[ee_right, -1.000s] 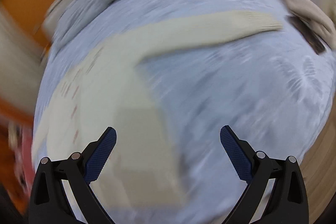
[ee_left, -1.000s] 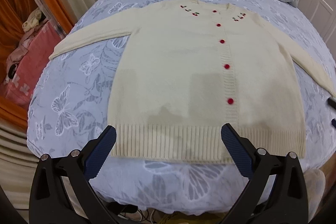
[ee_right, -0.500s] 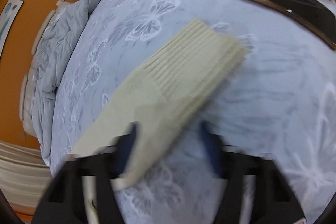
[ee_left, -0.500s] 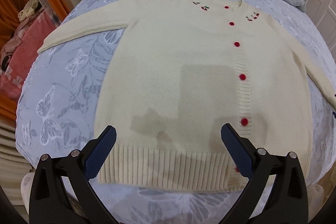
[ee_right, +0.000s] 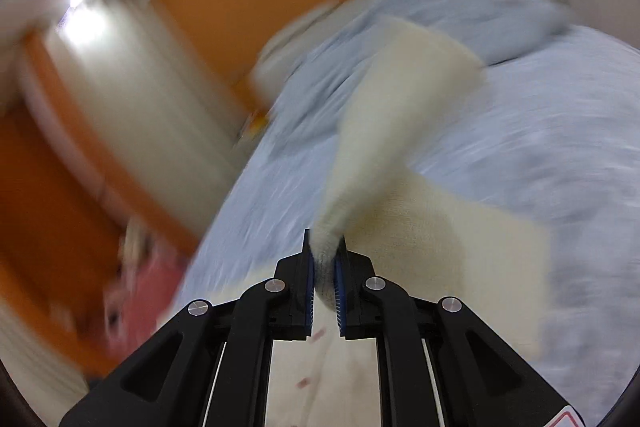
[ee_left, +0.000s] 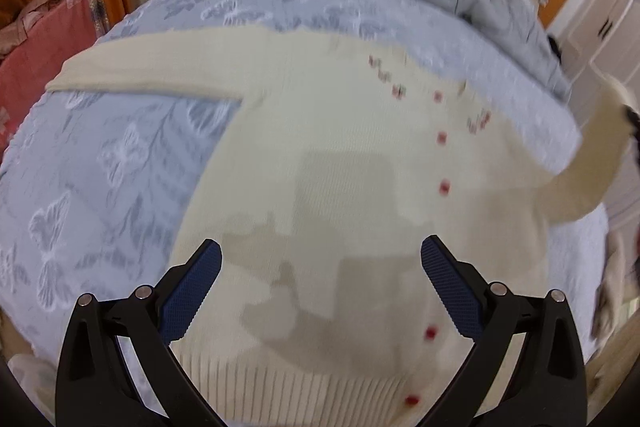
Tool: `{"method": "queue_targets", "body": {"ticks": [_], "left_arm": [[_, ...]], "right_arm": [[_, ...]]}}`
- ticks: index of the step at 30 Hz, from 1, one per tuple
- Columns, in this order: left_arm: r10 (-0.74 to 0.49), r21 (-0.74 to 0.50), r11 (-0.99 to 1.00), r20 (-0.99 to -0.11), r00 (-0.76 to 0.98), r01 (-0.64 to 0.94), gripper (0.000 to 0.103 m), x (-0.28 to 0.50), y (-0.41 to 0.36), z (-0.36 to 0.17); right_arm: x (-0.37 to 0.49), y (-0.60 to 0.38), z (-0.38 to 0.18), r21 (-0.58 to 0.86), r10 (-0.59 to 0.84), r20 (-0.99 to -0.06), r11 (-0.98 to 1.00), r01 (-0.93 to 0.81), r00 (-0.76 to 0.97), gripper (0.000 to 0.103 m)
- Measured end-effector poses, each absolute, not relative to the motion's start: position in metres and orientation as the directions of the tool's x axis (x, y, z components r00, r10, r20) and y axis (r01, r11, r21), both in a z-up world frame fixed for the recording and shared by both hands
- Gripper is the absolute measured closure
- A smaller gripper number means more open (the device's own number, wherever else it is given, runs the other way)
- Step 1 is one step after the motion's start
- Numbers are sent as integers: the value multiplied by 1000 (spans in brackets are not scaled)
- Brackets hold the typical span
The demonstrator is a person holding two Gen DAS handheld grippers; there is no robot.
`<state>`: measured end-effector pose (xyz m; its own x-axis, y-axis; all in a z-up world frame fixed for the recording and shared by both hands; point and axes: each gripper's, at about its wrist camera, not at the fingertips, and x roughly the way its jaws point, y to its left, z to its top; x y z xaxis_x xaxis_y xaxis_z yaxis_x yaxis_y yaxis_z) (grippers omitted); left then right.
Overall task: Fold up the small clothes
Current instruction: 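Grasp the cardigan sleeve cuff with the right gripper, then fold the sleeve across the cardigan front with the right gripper and release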
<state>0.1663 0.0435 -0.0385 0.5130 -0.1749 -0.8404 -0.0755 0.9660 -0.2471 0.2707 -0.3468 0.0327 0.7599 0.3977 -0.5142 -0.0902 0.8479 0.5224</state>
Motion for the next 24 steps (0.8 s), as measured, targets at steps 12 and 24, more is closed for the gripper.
{"method": "queue_targets", "body": {"ticks": [12,24], "left_arm": [[-425,-518,841,-811,403,-155,5,288,36,-93],[-573,-653,713,-753,324,-256,91,330,6,-130]], "right_arm": [[253,-276,-88,414,349,-739,910,-20,576,40],[213,-408,-131,567,278,-725,760,317,631,39]]}}
